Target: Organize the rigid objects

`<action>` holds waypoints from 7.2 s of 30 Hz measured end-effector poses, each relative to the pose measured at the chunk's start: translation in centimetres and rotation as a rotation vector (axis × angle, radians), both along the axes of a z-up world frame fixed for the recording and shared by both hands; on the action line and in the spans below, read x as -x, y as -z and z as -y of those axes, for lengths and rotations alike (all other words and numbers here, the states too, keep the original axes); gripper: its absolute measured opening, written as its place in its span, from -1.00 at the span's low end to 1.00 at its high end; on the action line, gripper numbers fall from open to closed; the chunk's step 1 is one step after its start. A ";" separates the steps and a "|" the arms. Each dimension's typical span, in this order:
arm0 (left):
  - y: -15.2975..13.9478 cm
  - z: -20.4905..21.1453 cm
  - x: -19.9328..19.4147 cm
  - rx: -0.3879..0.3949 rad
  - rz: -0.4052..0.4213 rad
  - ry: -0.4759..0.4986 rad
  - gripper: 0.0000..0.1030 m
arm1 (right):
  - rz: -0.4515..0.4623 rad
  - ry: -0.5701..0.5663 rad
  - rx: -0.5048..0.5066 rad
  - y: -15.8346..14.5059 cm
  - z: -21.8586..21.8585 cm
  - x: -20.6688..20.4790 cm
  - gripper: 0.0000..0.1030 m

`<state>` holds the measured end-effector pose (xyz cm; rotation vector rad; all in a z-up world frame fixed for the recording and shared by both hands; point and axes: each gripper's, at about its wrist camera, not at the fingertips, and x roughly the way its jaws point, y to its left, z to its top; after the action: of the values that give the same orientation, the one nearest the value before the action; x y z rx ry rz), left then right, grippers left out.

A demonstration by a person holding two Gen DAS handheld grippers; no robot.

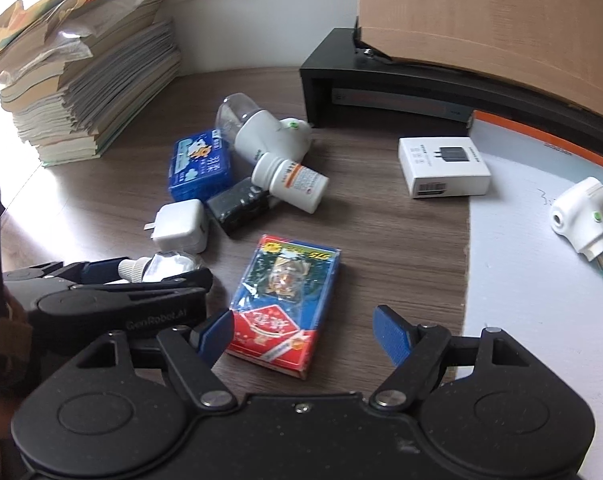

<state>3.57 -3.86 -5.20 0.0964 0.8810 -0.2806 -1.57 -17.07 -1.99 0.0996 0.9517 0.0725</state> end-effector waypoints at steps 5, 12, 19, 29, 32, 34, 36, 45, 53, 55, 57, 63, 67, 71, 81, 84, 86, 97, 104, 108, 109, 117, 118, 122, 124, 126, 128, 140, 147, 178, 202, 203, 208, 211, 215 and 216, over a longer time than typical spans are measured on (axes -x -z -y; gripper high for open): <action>-0.8 -1.7 0.6 0.017 0.016 -0.036 0.54 | -0.035 0.028 -0.045 0.5 -0.3 -0.7 0.76; -2.7 -4.6 1.2 0.044 0.041 -0.101 0.54 | -0.078 0.088 -0.036 2.0 -1.9 -2.7 0.76; -3.8 -5.0 1.8 0.049 0.063 -0.100 0.55 | -0.050 0.096 0.079 2.4 -3.3 -3.8 0.38; -5.7 -1.2 2.8 0.091 0.099 -0.006 0.55 | 0.050 0.167 0.068 -1.7 0.6 -0.7 0.38; -6.2 1.1 3.4 0.102 0.109 0.048 0.55 | 0.082 0.199 0.086 -3.1 2.5 0.7 0.38; -6.4 2.7 4.0 0.109 0.115 0.085 0.55 | 0.098 0.226 0.092 -3.7 4.1 1.7 0.38; -6.6 4.5 4.6 0.114 0.119 0.124 0.55 | 0.106 0.263 0.088 -4.3 5.8 2.8 0.38; -7.0 12.4 7.5 0.134 0.146 0.292 0.55 | 0.141 0.408 0.103 -5.4 13.3 7.4 0.38; -6.7 17.0 9.3 0.127 0.165 0.367 0.55 | 0.160 0.466 0.086 -5.3 17.8 10.0 0.38; -6.6 17.7 9.5 0.127 0.163 0.371 0.55 | 0.164 0.464 0.084 -5.4 18.7 10.4 0.38; -6.6 18.4 9.7 0.124 0.164 0.372 0.55 | 0.171 0.463 0.086 -5.5 19.4 10.6 0.38; -6.4 20.0 10.3 0.113 0.155 0.370 0.55 | 0.173 0.445 0.075 -5.3 21.3 10.9 0.38; -6.2 20.7 10.3 0.106 0.150 0.360 0.55 | 0.172 0.422 0.073 -5.1 22.2 10.7 0.38; -6.2 21.1 10.2 0.101 0.156 0.347 0.55 | 0.173 0.403 0.071 -4.9 22.8 10.1 0.38; -6.1 21.6 10.0 0.088 0.151 0.319 0.55 | 0.152 0.362 0.062 -4.2 23.6 8.8 0.39; -6.0 21.6 9.9 0.079 0.149 0.313 0.55 | 0.152 0.354 0.059 -4.1 23.6 8.5 0.39; -5.9 21.6 9.8 0.077 0.141 0.312 0.55 | 0.149 0.349 0.057 -4.0 23.6 8.3 0.39; -5.6 21.6 9.6 0.073 0.136 0.300 0.55 | 0.132 0.337 0.062 -3.6 23.6 7.9 0.39; -5.2 22.0 9.3 0.074 0.128 0.298 0.55 | 0.126 0.334 0.068 -3.3 23.8 7.7 0.39; -5.0 22.1 9.2 0.073 0.124 0.302 0.55 | 0.120 0.337 0.069 -3.1 24.0 7.4 0.39; -5.0 22.1 9.2 0.073 0.123 0.300 0.55 | 0.119 0.336 0.070 -3.1 24.0 7.3 0.39; -4.8 22.0 8.7 0.068 0.112 0.299 0.55 | 0.117 0.329 0.068 -3.0 23.7 6.9 0.39; -4.9 21.9 8.7 0.068 0.113 0.298 0.55 | 0.117 0.328 0.069 -3.0 23.7 6.8 0.39; -5.0 21.8 8.5 0.069 0.116 0.292 0.55 | 0.115 0.327 0.069 -3.0 23.7 6.7 0.39; -5.0 21.7 8.5 0.068 0.117 0.291 0.55 | 0.116 0.326 0.069 -3.0 23.6 6.6 0.39; -5.0 21.8 8.5 0.067 0.118 0.291 0.55 | 0.119 0.325 0.071 -3.0 23.6 6.6 0.39; -5.0 21.8 8.5 0.070 0.119 0.288 0.55 | 0.121 0.323 0.074 -3.0 23.6 6.6 0.39; -5.1 21.7 8.7 0.078 0.124 0.272 0.55 | 0.122 0.307 0.079 -3.1 23.7 6.7 0.39; -4.8 21.7 8.8 0.079 0.117 0.265 0.55 | 0.113 0.298 0.082 -2.9 23.5 6.8 0.39; -4.1 21.4 8.5 0.077 0.093 0.251 0.55 | 0.087 0.280 0.078 -2.5 23.4 6.3 0.39; -4.0 20.8 7.2 0.075 0.086 0.271 0.55 | 0.067 0.288 0.080 -1.9 22.7 5.1 0.39; -4.0 20.8 7.2 0.075 0.085 0.274 0.55 | 0.065 0.290 0.081 -1.9 22.7 5.1 0.39; -3.8 20.8 7.0 0.075 0.081 0.280 0.55 | 0.063 0.296 0.084 -1.9 22.7 4.8 0.39; -3.8 20.7 6.8 0.075 0.079 0.282 0.55 | 0.058 0.297 0.085 -1.8 22.6 4.6 0.39; -3.7 20.8 6.7 0.071 0.082 0.286 0.55 | 0.055 0.296 0.087 -1.7 22.5 4.3 0.39; -3.7 20.7 6.6 0.070 0.083 0.287 0.55 | 0.053 0.296 0.087 -1.7 22.5 4.2 0.39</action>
<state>-3.06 -24.61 -1.52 0.1685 0.7729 -0.5714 -5.76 -39.55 -0.32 0.1562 0.8769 -0.2387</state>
